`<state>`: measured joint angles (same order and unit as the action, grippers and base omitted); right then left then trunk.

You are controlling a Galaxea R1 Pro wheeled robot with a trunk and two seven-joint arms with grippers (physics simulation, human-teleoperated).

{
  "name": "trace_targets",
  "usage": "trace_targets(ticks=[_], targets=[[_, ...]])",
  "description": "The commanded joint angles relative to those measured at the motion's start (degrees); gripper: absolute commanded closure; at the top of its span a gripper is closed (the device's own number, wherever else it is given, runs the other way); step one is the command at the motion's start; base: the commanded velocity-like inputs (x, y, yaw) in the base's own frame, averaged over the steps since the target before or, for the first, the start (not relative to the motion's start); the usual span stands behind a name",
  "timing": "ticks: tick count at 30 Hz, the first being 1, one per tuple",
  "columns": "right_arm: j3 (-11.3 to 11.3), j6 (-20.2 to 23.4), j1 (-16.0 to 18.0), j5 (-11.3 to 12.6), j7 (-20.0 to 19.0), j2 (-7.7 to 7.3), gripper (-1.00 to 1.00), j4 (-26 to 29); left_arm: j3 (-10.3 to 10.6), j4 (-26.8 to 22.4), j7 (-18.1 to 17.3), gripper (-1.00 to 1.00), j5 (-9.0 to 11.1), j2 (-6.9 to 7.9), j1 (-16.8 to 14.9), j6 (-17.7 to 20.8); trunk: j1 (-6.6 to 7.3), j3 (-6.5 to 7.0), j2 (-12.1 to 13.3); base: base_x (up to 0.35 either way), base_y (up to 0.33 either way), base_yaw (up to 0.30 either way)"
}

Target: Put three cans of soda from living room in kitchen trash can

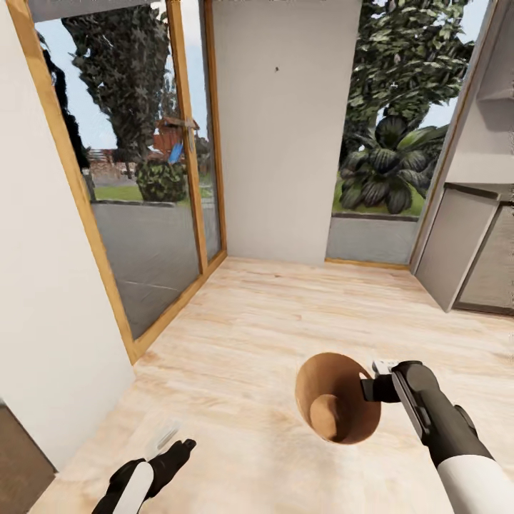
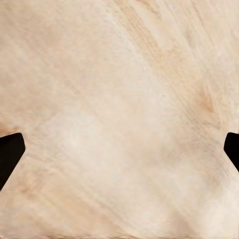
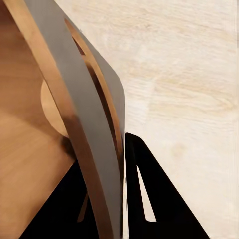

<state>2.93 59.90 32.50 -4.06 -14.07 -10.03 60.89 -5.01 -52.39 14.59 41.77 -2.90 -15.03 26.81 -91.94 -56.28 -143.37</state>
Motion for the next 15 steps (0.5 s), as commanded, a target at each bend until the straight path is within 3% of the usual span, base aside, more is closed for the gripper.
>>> trace_targets(ticks=[1,7,15], targets=[[0.0,0.1,0.0,1.2,-0.2,0.03,1.00,0.0,0.0,0.0,0.0,-1.00,0.0,0.00,0.0,0.0,0.01,0.01,0.0,-0.328,0.000,0.001],[0.0,0.1,0.0,1.1,-0.2,0.09,1.00,0.0,0.1,0.0,0.0,-1.00,0.1,-0.08,0.0,0.0,0.01,0.01,0.0,-0.328,0.000,0.000],[0.0,0.1,0.0,1.1,-0.3,0.01,1.00,0.0,0.1,0.0,0.0,-1.00,0.1,-0.09,0.0,0.0,0.01,0.01,0.0,-0.328,0.000,0.249]])
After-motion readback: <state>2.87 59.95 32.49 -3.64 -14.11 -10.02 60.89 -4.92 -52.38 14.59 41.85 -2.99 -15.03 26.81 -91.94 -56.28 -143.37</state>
